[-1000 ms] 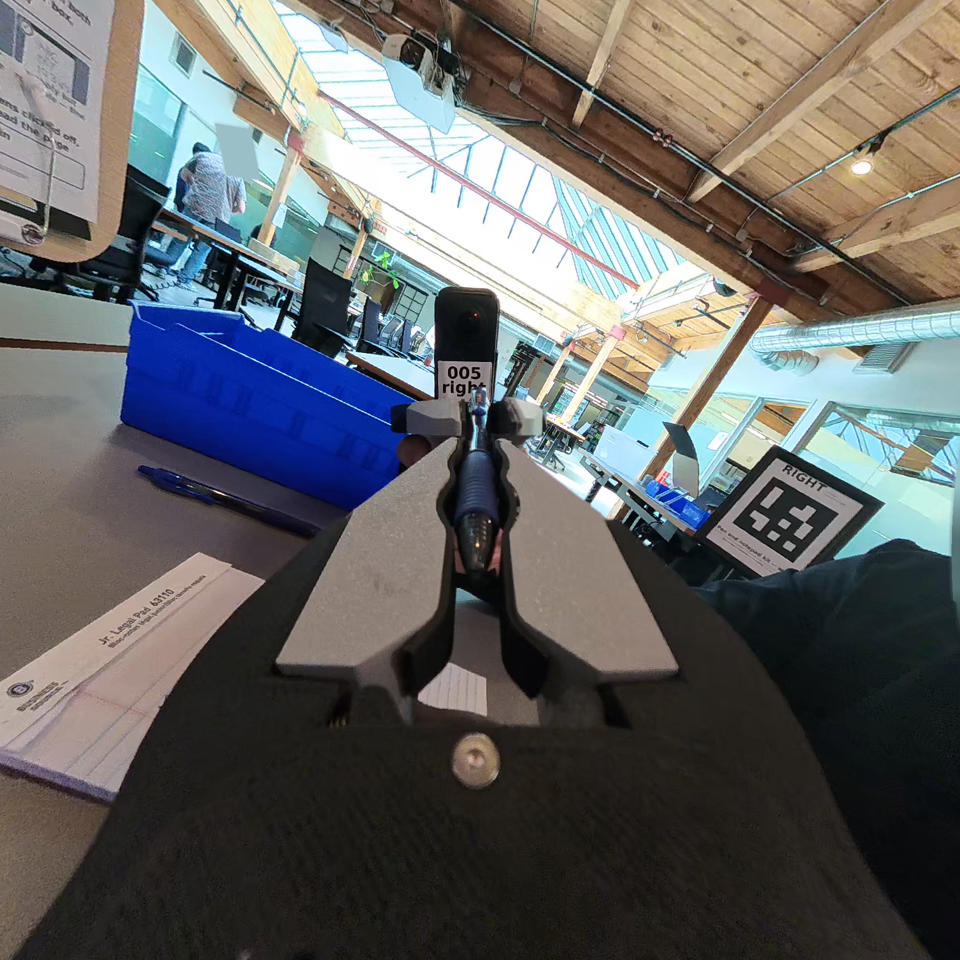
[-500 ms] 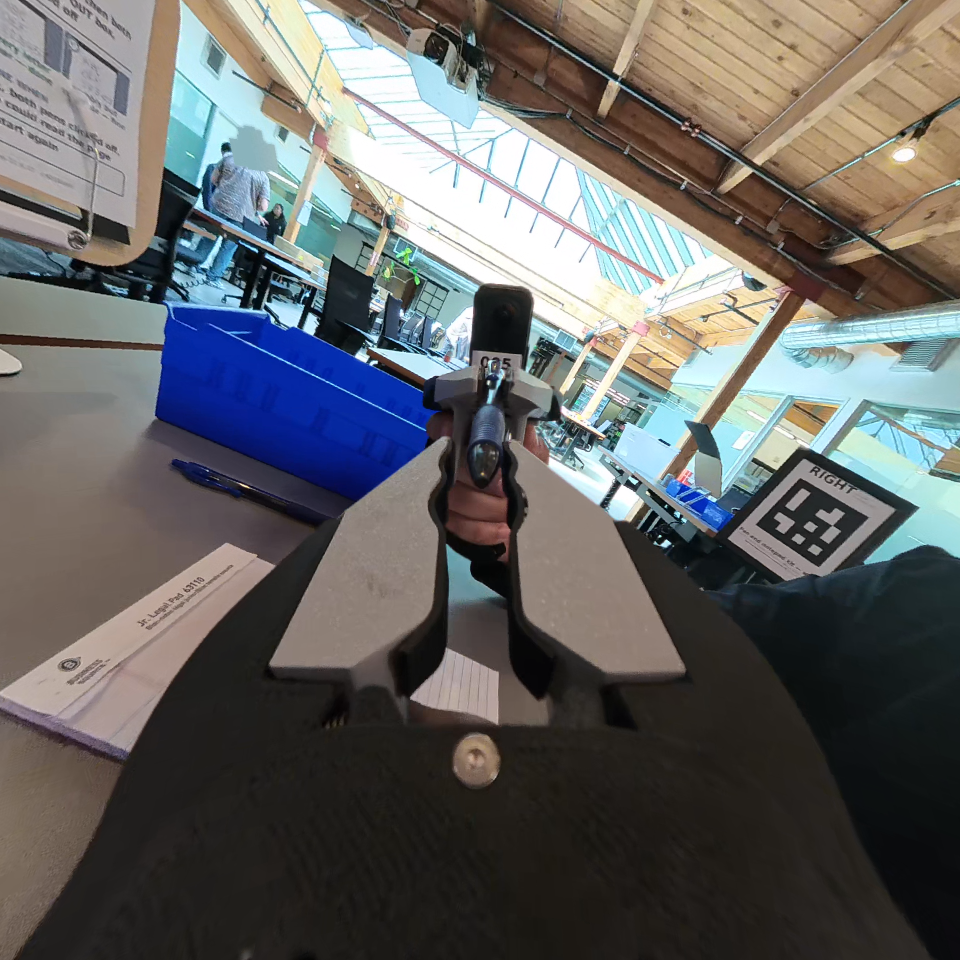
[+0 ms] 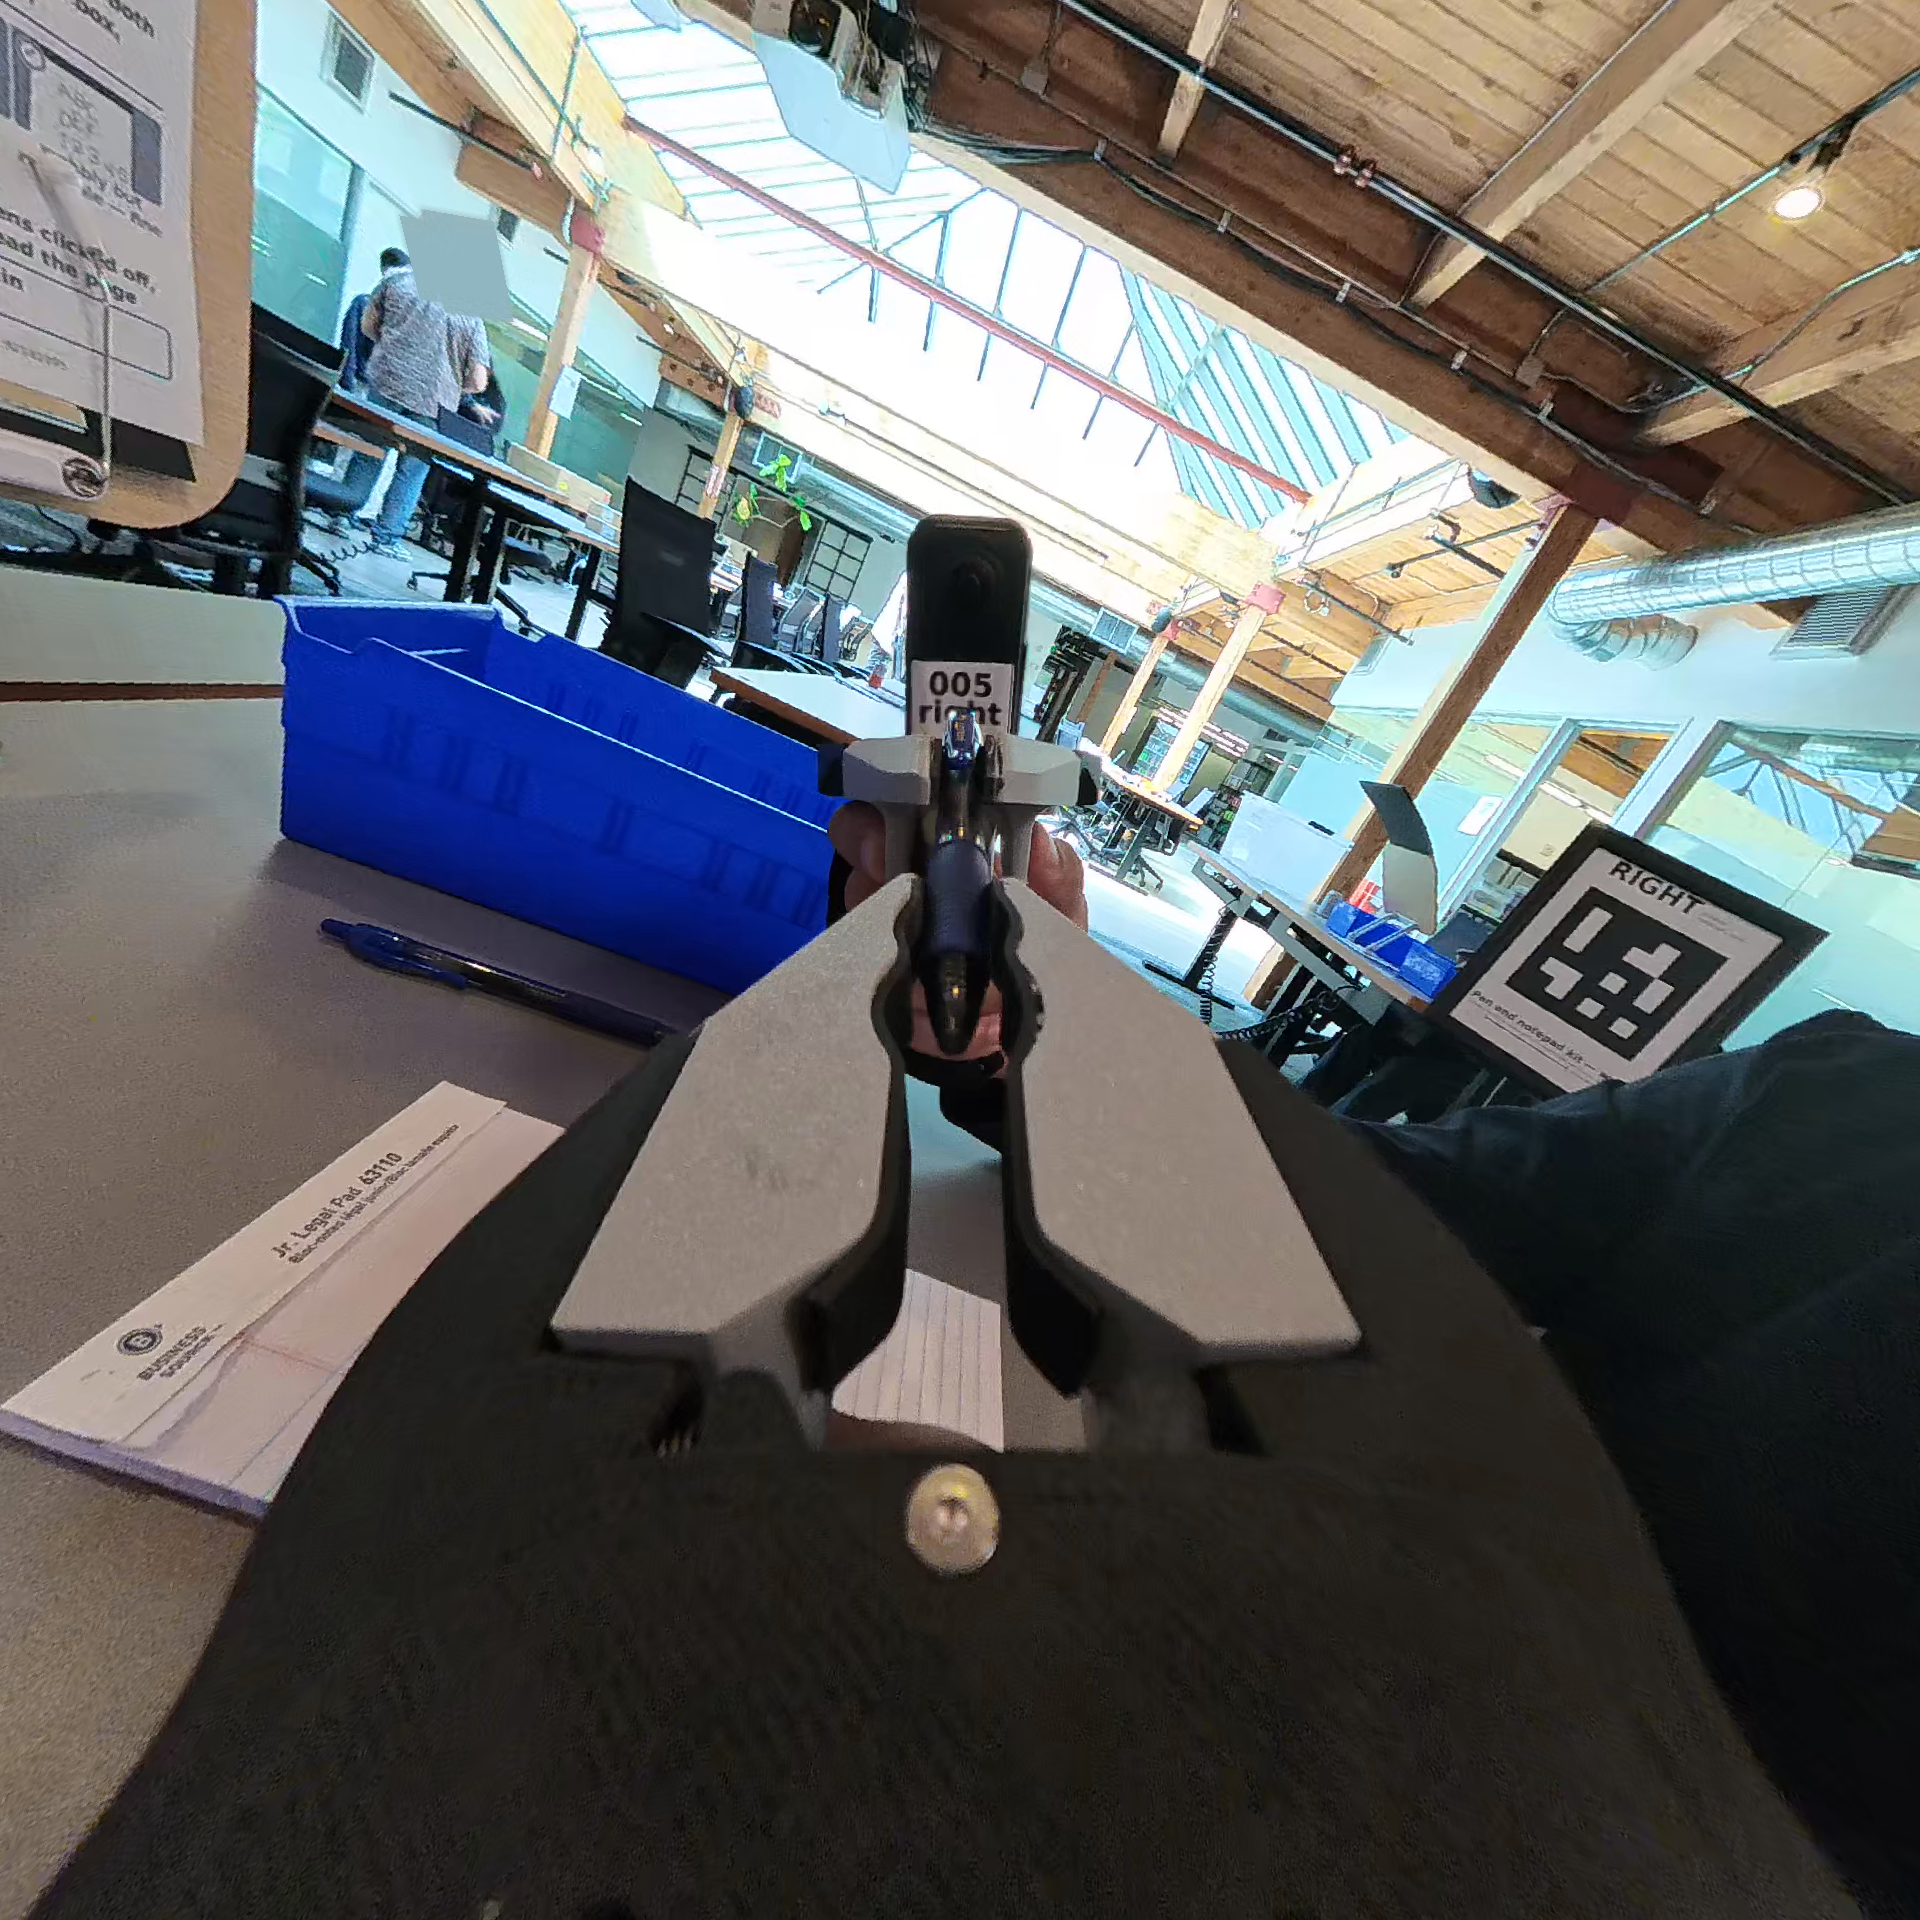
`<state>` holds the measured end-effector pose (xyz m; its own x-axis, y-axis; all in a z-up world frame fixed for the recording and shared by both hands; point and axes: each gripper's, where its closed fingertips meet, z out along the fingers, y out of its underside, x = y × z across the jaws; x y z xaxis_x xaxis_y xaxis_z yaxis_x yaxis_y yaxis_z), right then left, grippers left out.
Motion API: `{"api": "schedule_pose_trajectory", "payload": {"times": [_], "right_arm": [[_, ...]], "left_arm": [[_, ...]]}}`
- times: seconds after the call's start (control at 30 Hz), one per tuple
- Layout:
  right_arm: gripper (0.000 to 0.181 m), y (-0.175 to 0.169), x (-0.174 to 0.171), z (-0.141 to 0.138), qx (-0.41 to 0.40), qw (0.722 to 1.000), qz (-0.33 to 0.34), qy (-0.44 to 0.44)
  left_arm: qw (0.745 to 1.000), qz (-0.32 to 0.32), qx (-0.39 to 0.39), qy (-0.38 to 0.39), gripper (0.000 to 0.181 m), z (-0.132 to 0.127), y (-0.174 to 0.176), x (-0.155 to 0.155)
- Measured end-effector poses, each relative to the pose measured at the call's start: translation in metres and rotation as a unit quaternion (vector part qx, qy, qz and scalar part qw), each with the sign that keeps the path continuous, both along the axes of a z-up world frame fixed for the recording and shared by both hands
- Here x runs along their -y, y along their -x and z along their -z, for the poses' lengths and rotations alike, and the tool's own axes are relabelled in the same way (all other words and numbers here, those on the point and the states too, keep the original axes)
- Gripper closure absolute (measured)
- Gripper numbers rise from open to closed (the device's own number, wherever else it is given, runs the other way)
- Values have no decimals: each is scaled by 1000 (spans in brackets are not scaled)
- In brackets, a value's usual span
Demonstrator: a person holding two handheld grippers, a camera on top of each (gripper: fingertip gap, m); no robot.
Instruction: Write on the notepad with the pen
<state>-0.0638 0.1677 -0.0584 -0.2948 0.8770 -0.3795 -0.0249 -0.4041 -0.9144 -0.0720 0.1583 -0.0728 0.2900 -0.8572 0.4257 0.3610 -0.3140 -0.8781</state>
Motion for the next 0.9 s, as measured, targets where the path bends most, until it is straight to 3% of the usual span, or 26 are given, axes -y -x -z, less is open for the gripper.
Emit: {"api": "schedule_pose_trajectory", "payload": {"times": [0.2,0.9], "right_arm": [[172,2,2,0,-8,999,-23,32],[175,13,9,12,24,1000,-6,-17]], "left_arm": [[1000,9,7,10,172,1,-1,0],[999,30,-4,31,172,10,-11,1]]}}
